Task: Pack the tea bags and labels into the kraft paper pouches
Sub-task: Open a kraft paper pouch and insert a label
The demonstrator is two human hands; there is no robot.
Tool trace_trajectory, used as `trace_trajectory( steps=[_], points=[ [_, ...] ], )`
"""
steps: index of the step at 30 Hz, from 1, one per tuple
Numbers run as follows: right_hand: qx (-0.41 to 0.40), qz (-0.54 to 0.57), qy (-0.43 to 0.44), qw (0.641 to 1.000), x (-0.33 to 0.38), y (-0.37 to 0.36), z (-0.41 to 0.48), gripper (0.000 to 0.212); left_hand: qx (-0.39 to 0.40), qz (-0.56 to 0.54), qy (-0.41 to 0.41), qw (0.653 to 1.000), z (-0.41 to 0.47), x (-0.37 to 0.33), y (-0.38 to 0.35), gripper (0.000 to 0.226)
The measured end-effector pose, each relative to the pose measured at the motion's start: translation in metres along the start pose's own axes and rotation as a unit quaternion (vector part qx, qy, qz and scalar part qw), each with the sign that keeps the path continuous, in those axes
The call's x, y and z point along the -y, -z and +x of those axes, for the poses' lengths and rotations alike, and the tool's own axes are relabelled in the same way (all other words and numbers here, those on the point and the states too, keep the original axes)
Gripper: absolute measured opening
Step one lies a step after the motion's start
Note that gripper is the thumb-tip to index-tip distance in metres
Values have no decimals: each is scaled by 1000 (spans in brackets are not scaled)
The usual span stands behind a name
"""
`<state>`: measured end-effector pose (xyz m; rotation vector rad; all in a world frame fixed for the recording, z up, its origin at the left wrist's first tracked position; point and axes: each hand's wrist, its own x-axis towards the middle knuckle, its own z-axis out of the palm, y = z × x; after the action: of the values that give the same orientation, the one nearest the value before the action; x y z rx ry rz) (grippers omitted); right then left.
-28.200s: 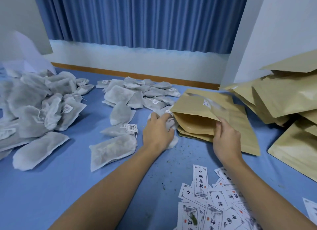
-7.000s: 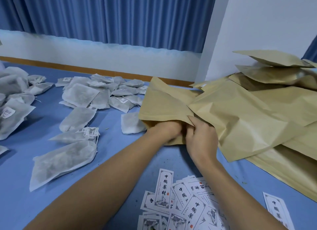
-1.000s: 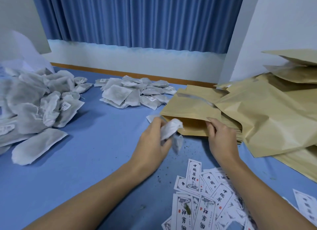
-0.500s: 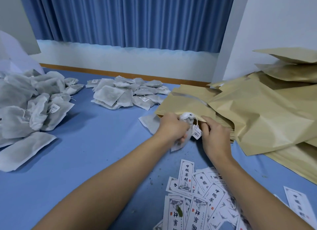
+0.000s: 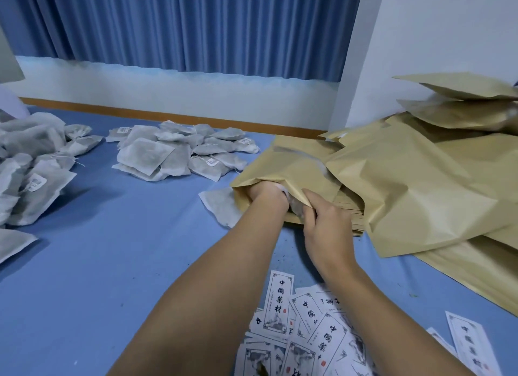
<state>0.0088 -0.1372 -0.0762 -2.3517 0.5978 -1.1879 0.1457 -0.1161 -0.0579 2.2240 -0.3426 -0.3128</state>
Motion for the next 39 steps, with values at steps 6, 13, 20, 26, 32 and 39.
trace_trajectory(
  steps=[6,13,20,26,32,39],
  points=[
    [-35,28,14,999,-4,0,0,20,-11,-273,-17,962,-26,-7,-8,50],
    [-61,30,-8,998,-9,-1,5,13,-30,127,-394,910,-81,35,24,27],
    [-43,-3,-22,999,-9,2,3,12,-149,227,-333,903,-66,73,74,16],
    [-53,-29,-21,998,-5,-3,1,17,-78,132,-284,947,-72,83,76,34],
    [-57,-29,-39,997,-9,0,2,26,-40,283,-228,931,-71,86,82,54],
    [-57,-3,-64,996,-7,1,3,18,-147,62,-329,931,-97,84,92,19]
  ],
)
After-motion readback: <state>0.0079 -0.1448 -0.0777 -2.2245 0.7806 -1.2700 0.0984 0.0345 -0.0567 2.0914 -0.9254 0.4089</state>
